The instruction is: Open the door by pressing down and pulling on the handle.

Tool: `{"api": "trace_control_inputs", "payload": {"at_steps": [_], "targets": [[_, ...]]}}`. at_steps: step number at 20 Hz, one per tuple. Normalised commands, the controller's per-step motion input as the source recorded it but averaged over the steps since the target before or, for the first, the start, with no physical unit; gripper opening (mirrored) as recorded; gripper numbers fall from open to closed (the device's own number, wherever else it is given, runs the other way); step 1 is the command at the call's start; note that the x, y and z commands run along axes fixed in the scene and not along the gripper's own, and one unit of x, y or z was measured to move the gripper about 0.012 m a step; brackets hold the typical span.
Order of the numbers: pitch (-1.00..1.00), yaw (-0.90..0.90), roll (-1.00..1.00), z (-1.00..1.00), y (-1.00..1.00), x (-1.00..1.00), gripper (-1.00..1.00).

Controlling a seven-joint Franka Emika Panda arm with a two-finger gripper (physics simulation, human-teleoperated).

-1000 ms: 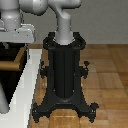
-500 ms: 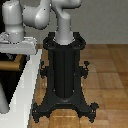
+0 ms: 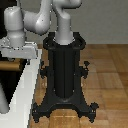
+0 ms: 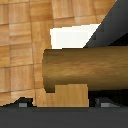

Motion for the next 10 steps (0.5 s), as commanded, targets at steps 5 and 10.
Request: {"api": "trace_control_inputs", "payload": {"at_steps": [5, 10], "targets": [[0.0, 0.0, 0.0, 0.0, 0.0, 0.0, -1.0], [0.0, 0.0, 0.0, 0.0, 0.0, 0.0, -1.0]]}}
